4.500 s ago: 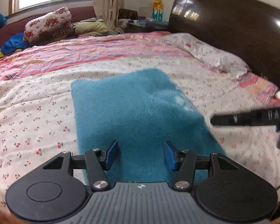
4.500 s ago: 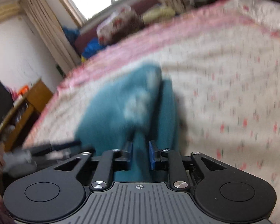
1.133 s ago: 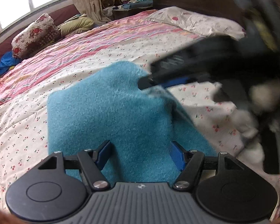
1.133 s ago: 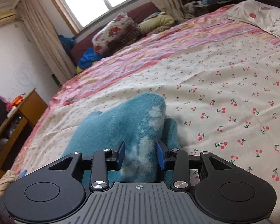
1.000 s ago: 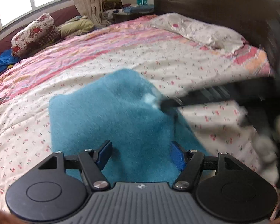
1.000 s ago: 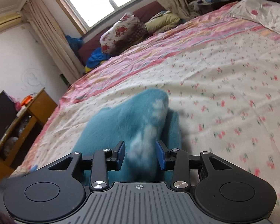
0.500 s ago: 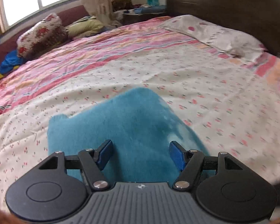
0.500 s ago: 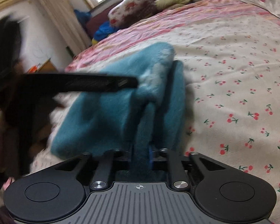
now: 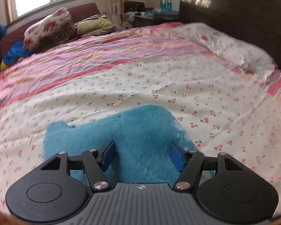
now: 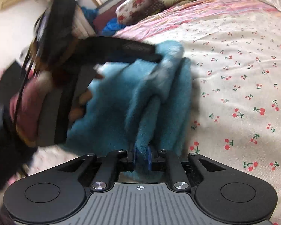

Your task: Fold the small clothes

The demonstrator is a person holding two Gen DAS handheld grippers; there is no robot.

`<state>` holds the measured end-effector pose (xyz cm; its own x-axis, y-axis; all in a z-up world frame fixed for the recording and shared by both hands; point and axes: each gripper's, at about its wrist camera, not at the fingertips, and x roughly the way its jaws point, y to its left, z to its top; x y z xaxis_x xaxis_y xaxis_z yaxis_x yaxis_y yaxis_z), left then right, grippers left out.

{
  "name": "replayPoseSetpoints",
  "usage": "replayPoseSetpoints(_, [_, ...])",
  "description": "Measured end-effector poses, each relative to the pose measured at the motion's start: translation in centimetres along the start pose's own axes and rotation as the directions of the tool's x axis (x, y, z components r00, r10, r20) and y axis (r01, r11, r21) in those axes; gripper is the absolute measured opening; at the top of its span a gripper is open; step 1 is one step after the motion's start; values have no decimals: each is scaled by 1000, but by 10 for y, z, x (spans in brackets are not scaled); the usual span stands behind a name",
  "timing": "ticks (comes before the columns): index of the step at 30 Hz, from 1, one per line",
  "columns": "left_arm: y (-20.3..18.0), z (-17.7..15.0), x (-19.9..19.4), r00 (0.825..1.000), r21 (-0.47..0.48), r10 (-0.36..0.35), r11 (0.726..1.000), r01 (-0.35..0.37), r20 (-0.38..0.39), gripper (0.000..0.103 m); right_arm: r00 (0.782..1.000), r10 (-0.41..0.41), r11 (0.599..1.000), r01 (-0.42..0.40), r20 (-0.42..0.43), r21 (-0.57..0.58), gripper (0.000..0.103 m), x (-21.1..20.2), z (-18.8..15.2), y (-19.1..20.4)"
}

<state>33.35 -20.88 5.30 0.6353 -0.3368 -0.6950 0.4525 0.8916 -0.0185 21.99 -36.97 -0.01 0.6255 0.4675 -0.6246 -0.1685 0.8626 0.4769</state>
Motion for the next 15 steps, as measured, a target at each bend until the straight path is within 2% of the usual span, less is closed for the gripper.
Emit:
replayPoseSetpoints(3, [25, -11, -32, 1000, -46, 6, 999, -4, 29, 69, 997, -4, 1000, 3, 80, 16, 25, -15, 7, -1])
replayPoseSetpoints(5, [44, -25, -55, 999, -69, 27, 997, -24, 45, 70, 991, -12, 999, 8, 133, 33, 52, -19, 13, -1])
replayPoseSetpoints(7, [63, -41, -72, 999, -101, 40, 994, -36, 36, 70, 989, -40, 999, 37, 144, 19, 62, -15, 17, 2])
replayPoseSetpoints(10, [90, -68, -88, 997, -143, 77, 987, -74, 22, 71, 986, -109, 994, 109, 124, 8, 63, 0, 19, 5])
replayPoseSetpoints(11, [98, -77, -90, 997, -167, 78, 983, -74, 13, 71, 986, -124, 992, 124, 112, 6, 66, 6, 19, 6])
replayPoseSetpoints(15, [112, -100, -85, 1000, -290, -23, 957, 17, -17, 72, 993, -110, 993, 107, 53, 53, 74, 24, 19, -1])
